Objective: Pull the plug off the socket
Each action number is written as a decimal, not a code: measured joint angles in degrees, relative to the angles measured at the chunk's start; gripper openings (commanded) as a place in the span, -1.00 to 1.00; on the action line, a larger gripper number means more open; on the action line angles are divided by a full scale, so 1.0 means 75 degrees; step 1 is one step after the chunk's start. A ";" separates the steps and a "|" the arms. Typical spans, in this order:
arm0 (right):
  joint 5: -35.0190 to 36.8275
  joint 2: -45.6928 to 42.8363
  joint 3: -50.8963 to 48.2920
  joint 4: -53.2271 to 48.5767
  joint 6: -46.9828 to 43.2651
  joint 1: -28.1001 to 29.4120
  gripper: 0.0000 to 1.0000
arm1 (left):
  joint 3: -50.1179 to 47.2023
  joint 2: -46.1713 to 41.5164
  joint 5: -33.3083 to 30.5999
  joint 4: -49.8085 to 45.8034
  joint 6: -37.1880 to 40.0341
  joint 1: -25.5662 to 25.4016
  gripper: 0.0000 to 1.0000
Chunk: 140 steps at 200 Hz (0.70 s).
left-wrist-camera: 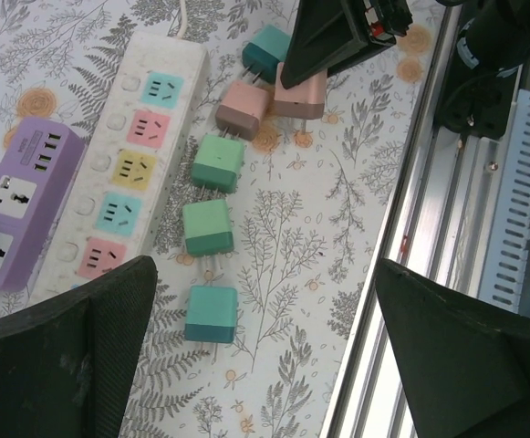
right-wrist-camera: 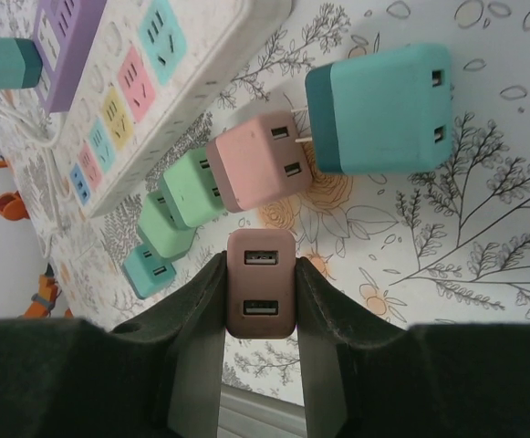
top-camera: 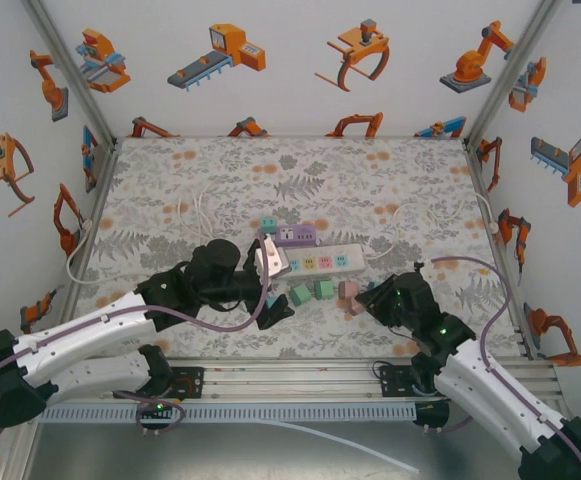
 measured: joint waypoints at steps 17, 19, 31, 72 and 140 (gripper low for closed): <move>0.0163 -0.0026 -0.0210 0.0198 0.0466 0.0289 -0.72 | 0.0000 0.0082 -0.0082 -0.0003 0.0140 -0.0003 0.94; 0.0192 -0.0029 -0.0245 0.0230 0.0530 0.0329 -0.72 | 0.0000 0.0087 -0.0087 -0.0003 0.0149 0.0000 0.94; 0.0367 -0.0026 -0.0425 0.0344 0.0889 0.0571 -0.67 | 0.0000 0.0143 -0.0143 -0.0006 0.0204 -0.0003 0.94; 0.1043 -0.0026 -0.0743 0.0592 0.1801 0.1253 -0.66 | 0.0000 0.0207 -0.0315 -0.0006 0.0283 -0.0009 0.94; 0.1361 0.0128 -0.0886 0.0956 0.2194 0.1396 -0.36 | 0.0000 0.0204 -0.0548 -0.0064 0.0318 -0.0009 0.94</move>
